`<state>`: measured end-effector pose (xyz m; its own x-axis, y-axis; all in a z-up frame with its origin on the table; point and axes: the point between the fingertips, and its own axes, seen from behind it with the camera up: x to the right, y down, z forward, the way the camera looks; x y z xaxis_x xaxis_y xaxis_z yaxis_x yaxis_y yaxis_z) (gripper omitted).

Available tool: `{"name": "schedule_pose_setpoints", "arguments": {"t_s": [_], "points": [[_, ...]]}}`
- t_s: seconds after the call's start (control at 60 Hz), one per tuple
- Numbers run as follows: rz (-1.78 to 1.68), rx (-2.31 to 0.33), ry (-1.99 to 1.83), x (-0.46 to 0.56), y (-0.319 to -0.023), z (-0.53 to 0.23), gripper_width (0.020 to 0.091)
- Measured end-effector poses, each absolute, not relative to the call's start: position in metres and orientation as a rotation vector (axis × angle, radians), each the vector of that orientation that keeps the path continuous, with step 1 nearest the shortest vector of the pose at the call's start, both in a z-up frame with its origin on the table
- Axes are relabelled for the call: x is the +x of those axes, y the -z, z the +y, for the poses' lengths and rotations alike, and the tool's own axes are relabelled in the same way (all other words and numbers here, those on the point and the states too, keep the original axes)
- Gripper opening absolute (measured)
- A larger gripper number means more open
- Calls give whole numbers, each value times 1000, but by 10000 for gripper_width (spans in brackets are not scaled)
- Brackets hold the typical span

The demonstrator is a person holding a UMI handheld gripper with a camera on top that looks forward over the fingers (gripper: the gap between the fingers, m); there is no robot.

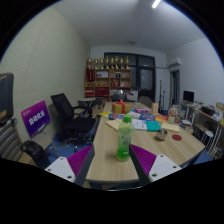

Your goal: Pour water

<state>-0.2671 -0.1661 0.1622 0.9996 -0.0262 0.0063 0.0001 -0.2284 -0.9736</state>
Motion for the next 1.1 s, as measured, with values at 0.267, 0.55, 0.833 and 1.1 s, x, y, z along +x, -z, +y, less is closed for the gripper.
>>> {"name": "schedule_pose_setpoints", "arguments": {"t_s": [0.267,0.55,0.833,1.1], "points": [[10,-1825,37,-213,-94,-32,788],[-36,-1748,-50,-215,-83,37,780],[-63,-1751,-64,-212,-76,43,491],[31,-1795,-402,-211,-124,62,388]]}}
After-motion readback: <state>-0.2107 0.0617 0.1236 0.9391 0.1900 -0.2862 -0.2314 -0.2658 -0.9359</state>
